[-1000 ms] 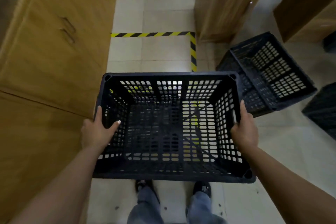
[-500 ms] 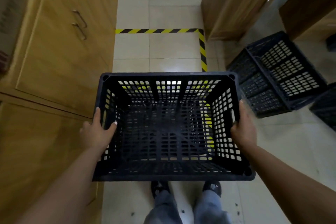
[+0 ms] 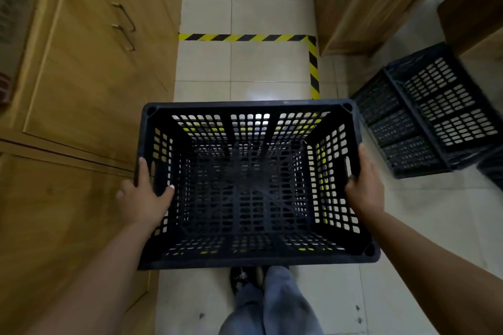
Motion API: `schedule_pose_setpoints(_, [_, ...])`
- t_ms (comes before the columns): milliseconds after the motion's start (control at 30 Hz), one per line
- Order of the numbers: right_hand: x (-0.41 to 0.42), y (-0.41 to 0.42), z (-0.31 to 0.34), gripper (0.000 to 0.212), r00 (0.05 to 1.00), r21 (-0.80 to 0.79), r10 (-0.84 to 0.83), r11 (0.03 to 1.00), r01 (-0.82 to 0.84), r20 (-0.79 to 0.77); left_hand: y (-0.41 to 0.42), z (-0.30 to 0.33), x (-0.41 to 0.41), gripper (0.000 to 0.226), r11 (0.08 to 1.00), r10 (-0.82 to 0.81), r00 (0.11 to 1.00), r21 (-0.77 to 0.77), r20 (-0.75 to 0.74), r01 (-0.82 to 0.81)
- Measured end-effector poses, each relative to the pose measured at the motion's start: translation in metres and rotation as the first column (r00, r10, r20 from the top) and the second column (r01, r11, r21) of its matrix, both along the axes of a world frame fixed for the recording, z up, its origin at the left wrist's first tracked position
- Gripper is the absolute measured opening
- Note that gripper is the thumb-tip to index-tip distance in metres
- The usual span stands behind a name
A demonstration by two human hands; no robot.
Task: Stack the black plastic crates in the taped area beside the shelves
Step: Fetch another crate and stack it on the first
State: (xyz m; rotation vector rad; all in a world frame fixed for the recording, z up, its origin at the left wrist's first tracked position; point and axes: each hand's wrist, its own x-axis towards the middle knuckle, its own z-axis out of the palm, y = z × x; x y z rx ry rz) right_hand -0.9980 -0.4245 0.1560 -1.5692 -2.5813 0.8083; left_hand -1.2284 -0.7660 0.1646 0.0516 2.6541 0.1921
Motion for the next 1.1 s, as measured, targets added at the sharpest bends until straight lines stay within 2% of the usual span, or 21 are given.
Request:
schedule_pose_setpoints(233, [0.003, 0.005, 0.005, 0.078, 1.000, -0.065, 0.030, 0.997, -0.030, -0.008, 0.004, 0.002, 0.001, 0.093, 0.998, 0.056, 0.996, -0.007, 0.071, -0.056])
schedule_pose_setpoints(400, [0.013, -0.002, 0.008, 0.081, 1.000, -0.112, 0.015, 0.994, -0.016, -0.010, 0.002, 0.001, 0.005, 0.108, 0.990, 0.114, 0.985, 0.066, 0.128, -0.124])
schedule_pose_setpoints(567, [0.018, -0.011, 0.007, 0.083, 0.998, -0.068, 0.002, 0.998, 0.002, 0.063, -0.005, 0.001, 0.007, 0.126, 0.996, 0.037, 0.995, 0.073, 0.092, -0.044])
schedule_pose_setpoints(700, [0.016, -0.013, 0.002, 0.088, 0.994, -0.031, 0.029, 0.999, -0.026, 0.104, -0.020, -0.003, 0.011, 0.125, 0.985, -0.043, 0.998, 0.172, 0.051, 0.033])
schedule_pose_setpoints(867, [0.012, -0.017, 0.006, 0.083, 0.996, -0.001, 0.007, 1.000, -0.006, 0.088, -0.042, -0.013, 0.014, 0.119, 0.953, -0.050, 0.999, 0.300, 0.002, 0.047])
schedule_pose_setpoints(1100, [-0.009, -0.029, 0.009, 0.085, 0.998, 0.002, 0.026, 1.000, -0.026, 0.049, -0.057, -0.011, -0.002, 0.116, 0.949, -0.051, 0.998, 0.311, -0.022, 0.055])
